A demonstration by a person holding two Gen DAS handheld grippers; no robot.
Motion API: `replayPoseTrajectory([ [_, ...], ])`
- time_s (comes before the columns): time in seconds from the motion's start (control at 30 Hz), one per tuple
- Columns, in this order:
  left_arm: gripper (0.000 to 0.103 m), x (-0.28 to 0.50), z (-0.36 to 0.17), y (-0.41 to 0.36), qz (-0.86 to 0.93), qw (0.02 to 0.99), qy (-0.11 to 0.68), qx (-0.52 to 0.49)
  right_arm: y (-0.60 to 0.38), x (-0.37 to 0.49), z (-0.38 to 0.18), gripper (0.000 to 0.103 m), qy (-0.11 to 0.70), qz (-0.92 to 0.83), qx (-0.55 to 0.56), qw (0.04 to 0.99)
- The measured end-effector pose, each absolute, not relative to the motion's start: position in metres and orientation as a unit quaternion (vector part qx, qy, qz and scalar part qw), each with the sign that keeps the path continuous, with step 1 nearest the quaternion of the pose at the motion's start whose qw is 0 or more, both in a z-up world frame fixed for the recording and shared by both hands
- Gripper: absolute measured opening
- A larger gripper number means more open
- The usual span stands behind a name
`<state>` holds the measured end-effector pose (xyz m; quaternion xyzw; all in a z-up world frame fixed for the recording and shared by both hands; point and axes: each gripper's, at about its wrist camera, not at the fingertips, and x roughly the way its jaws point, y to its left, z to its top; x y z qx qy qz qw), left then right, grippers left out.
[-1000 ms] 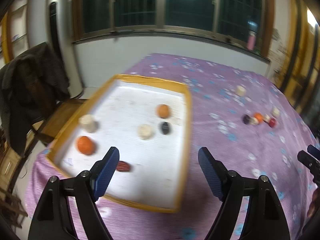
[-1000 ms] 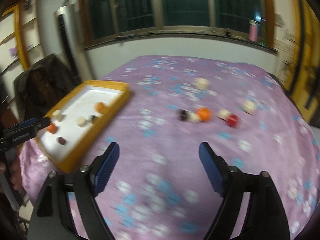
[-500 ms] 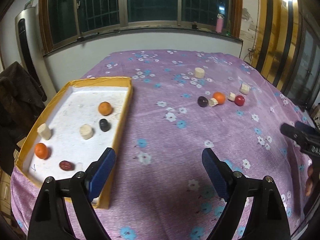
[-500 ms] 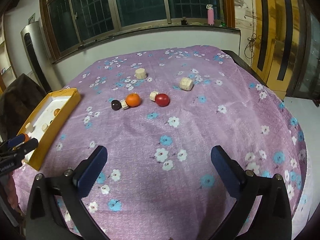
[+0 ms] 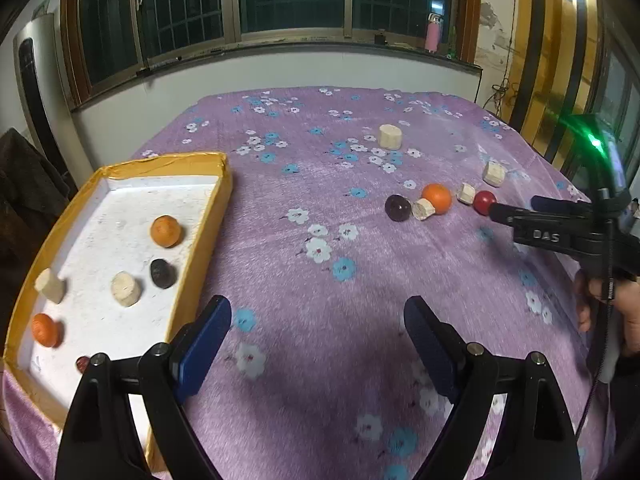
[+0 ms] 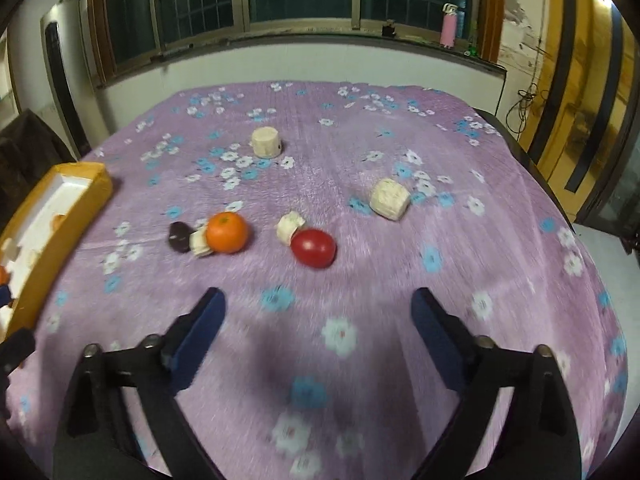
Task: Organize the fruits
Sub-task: 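Move the right tool to the red tomato and grasp it, then grasp the dark plum with the left tool while the right tool holds the tomato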
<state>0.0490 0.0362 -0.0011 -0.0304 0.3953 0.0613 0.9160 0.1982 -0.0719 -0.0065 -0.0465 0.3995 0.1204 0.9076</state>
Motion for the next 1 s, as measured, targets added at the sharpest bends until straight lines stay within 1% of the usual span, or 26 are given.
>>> replayPoseTrajectory([
  [0.03,0.088,0.053,-0.002,0.037,0.060,0.916,0.396,-0.033,-0.070,0.206,-0.010,0.085,0.403,0.119,-0.051,0.906],
  [0.2,0.088,0.072,-0.007,0.038,0.058,0.913,0.402,-0.039,-0.059,0.234,-0.023,0.079,0.417,0.118,-0.069,0.899],
  [0.23,0.088,0.076,-0.009,0.037,0.058,0.912,0.403,-0.042,-0.056,0.238,-0.025,0.076,0.418,0.116,-0.073,0.898],
  [0.27,0.088,0.080,-0.010,0.036,0.057,0.912,0.404,-0.044,-0.054,0.242,-0.028,0.070,0.421,0.115,-0.077,0.897],
  [0.3,0.088,0.082,-0.010,0.035,0.056,0.912,0.404,-0.045,-0.052,0.245,-0.030,0.065,0.424,0.113,-0.079,0.895],
  [0.37,0.088,0.092,-0.012,0.032,0.054,0.912,0.405,-0.042,-0.052,0.250,-0.035,0.044,0.431,0.107,-0.078,0.893],
  [0.4,0.088,0.098,-0.012,0.030,0.055,0.911,0.406,-0.041,-0.053,0.252,-0.038,0.037,0.435,0.111,-0.072,0.891],
  [0.43,0.088,0.105,-0.012,0.027,0.053,0.911,0.406,-0.044,-0.052,0.252,-0.038,0.035,0.435,0.111,-0.073,0.891],
  [0.63,0.088,0.144,-0.023,0.006,0.034,0.909,0.413,-0.054,-0.073,0.238,-0.031,0.035,0.419,0.112,-0.023,0.900],
  [0.83,0.087,0.165,-0.036,-0.005,0.046,0.909,0.413,-0.037,-0.090,0.232,-0.019,0.035,0.397,0.125,0.024,0.909],
  [0.93,0.086,0.171,-0.038,-0.004,0.047,0.913,0.403,-0.036,-0.092,0.231,-0.017,0.035,0.391,0.140,0.035,0.909],
  [1.0,0.082,0.171,-0.037,-0.004,0.047,0.915,0.400,-0.035,-0.092,0.232,-0.017,0.035,0.389,0.147,0.039,0.908],
])
